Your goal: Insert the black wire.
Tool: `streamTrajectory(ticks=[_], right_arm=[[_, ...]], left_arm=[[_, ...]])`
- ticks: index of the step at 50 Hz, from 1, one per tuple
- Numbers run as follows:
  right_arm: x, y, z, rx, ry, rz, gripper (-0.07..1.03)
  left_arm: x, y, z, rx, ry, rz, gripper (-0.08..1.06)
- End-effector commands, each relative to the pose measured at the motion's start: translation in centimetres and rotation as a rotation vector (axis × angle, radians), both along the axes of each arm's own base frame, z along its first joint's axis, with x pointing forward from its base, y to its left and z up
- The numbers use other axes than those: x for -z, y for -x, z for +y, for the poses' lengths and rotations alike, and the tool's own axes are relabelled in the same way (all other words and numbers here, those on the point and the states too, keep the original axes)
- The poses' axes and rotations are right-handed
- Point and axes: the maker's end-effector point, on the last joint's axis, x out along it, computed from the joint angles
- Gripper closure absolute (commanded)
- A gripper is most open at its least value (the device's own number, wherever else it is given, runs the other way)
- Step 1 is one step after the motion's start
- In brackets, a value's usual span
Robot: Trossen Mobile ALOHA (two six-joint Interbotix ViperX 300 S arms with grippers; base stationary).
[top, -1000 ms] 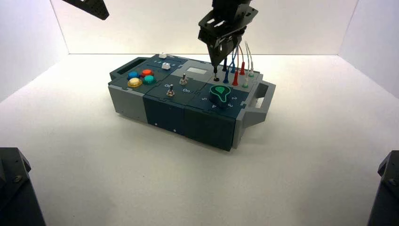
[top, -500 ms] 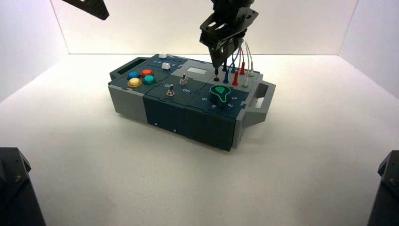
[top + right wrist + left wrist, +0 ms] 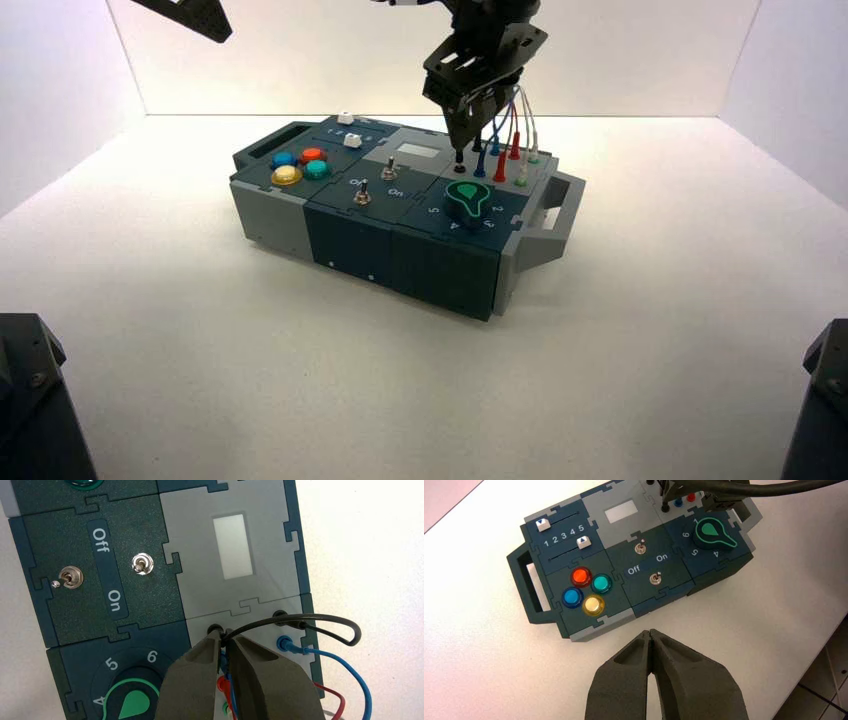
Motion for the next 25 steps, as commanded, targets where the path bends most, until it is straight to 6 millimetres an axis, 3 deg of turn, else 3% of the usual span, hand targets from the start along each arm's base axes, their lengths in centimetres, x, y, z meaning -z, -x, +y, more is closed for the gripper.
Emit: streamTrajectory(ticks=[1, 25], right_arm=[[0.48, 0.04, -0.28, 0.006, 0.008, 0.009, 0.99], [1.23, 0.72, -0.83, 0.016, 0.021, 0.030, 0.99]], left_arm=[[-0.96, -0.47, -0.28, 0.004, 0.013, -0.027, 1.01], [-1.07, -0.44, -0.27, 0.003, 0.015, -0.031, 1.01]])
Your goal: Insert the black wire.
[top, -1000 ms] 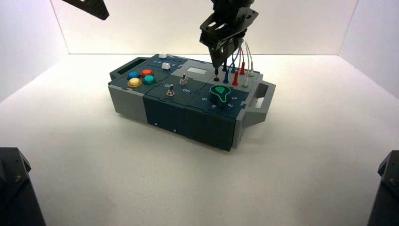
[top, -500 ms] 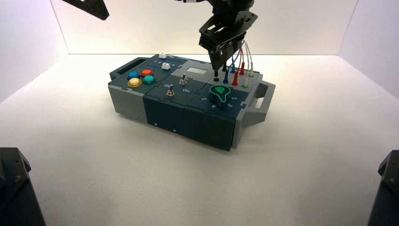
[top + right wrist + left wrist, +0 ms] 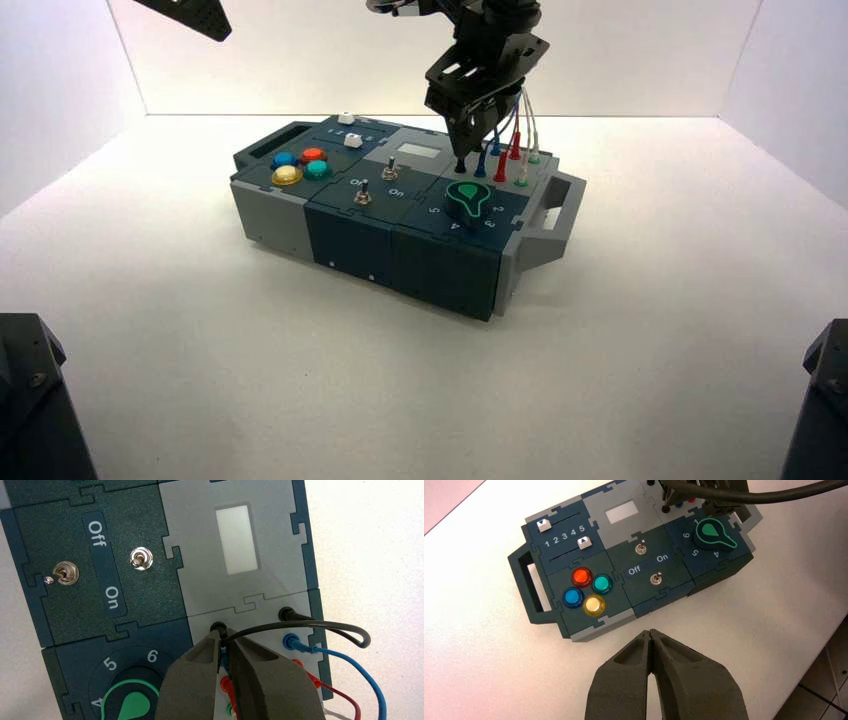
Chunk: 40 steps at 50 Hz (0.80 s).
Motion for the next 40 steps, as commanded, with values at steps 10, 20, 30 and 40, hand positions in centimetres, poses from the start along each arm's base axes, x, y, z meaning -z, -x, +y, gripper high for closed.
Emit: streamTrajectory(ticks=[10, 20, 30, 40], right_arm=[[0.0, 0.3, -0.5, 0.009, 0.010, 0.011, 0.99], [-0.9, 0.4, -0.4, 0.011, -0.001, 0.000, 0.77], [-1.9, 0.5, -0.5, 0.012, 0.003, 0.001, 0.66], [-2.9, 0.7, -0.8, 0.016, 0.005, 0.001, 0.62]], left_arm=[[-0.9, -0.4, -0.3, 0.007, 0.010, -0.025, 1.01], [-0.9, -0.4, -0.3, 0.007, 0.010, -0.025, 1.01], [-0.9, -0.4, -0.3, 0.007, 0.010, -0.025, 1.01], [-0.9, -0.3, -0.2, 0.005, 0.012, -0.027, 1.01]])
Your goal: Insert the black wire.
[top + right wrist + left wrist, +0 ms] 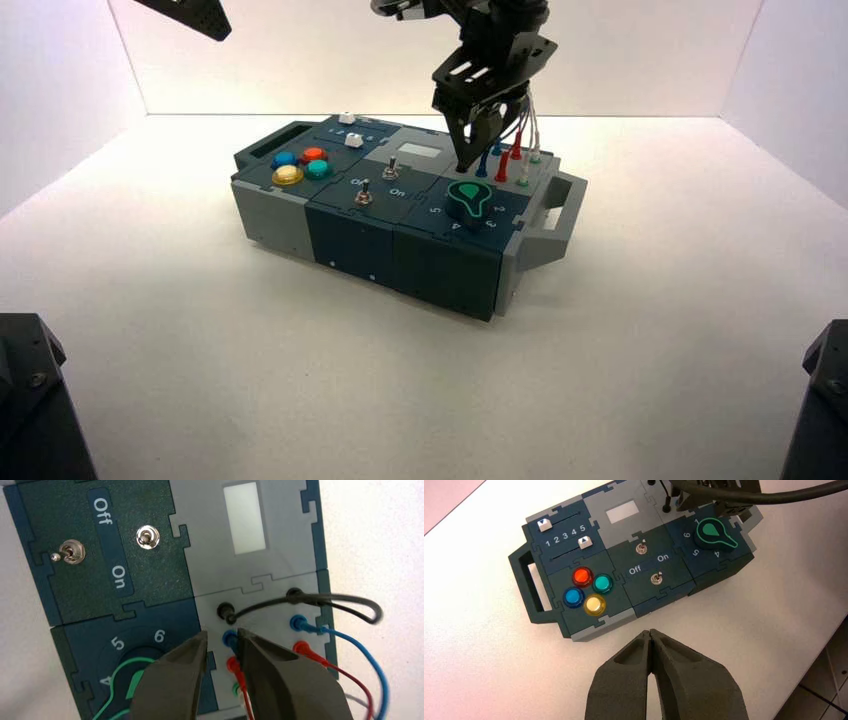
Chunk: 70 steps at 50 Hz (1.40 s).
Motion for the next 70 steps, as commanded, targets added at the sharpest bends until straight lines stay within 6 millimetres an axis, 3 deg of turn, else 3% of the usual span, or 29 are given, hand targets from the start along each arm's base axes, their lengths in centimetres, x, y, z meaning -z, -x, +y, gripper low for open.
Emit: streamTrajectory(ticks=[1, 13, 35, 70], right_arm=[[-2.2, -0.3, 0.0, 0.012, -0.023, -0.030, 0.62], [-3.6, -0.1, -0.3, 0.013, -0.020, -0.030, 0.62], [-7.8, 0.8, -0.7, 0.033, -0.061, -0.051, 0.62], [-8.5, 1.6, -1.4, 0.043, -0.050, -0.036, 0.62]], left_arm=[[-0.9, -0.3, -0.2, 0.005, 0.011, -0.026, 1.01], [-1.4, -0.7, -0.4, -0.001, 0.022, -0.045, 1.01], [-1.3, -0.7, -0.3, -0.007, 0.021, -0.042, 1.01], [0.1, -0.9, -0.2, -0.001, -0.019, 0.001, 1.01]])
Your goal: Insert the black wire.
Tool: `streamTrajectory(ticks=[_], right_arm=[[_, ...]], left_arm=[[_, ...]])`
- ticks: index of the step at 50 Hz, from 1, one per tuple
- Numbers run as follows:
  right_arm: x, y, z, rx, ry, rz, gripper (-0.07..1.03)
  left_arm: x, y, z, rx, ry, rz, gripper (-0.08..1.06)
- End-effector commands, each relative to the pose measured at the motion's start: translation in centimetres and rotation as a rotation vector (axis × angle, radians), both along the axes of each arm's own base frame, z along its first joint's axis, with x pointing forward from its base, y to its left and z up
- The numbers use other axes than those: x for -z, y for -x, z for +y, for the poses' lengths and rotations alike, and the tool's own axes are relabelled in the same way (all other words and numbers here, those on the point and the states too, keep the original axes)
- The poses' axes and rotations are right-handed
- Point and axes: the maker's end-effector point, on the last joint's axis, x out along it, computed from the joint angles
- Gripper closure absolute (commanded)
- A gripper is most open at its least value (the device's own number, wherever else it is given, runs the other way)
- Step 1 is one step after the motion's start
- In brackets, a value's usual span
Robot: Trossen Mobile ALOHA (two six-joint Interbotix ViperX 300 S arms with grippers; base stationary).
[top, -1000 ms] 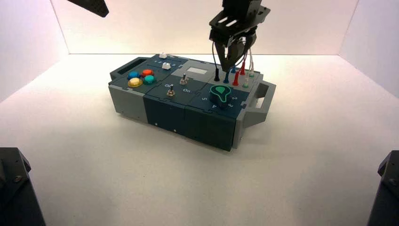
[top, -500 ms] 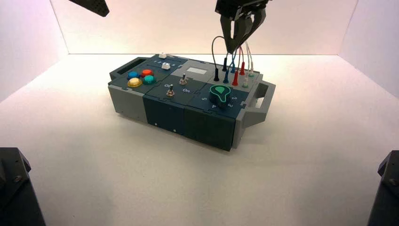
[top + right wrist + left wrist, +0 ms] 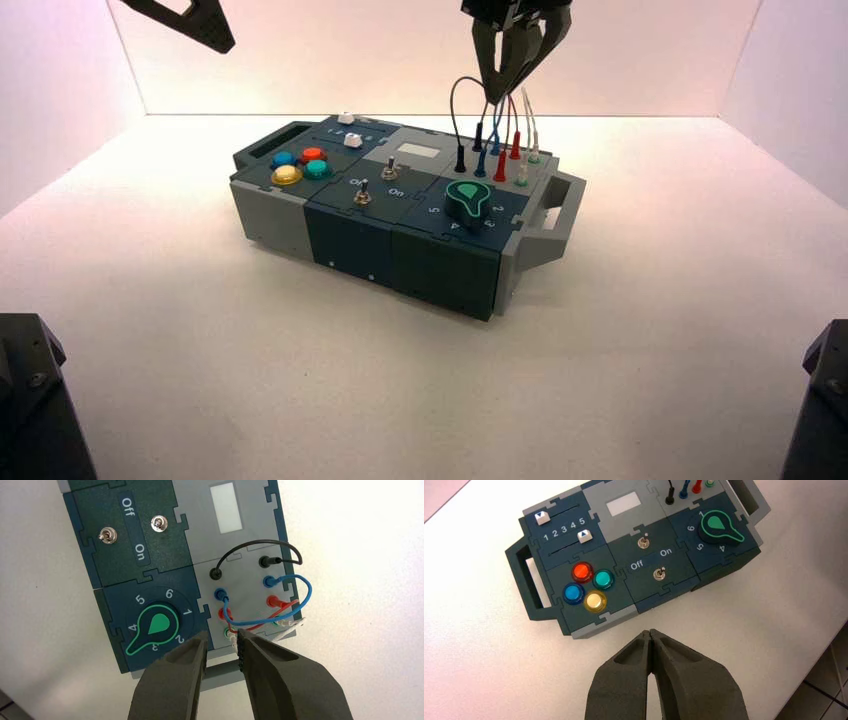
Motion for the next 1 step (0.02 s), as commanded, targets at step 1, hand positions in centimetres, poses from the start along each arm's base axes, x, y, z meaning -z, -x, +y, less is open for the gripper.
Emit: streamTrajectory(ticks=[1], right_arm=[[-1.45, -0.29, 0.25, 0.005, -0.026, -0.028, 0.62]], left_arm=[[-0.84, -0.44, -0.20, 0.000, 0.010, -0.024, 1.01]])
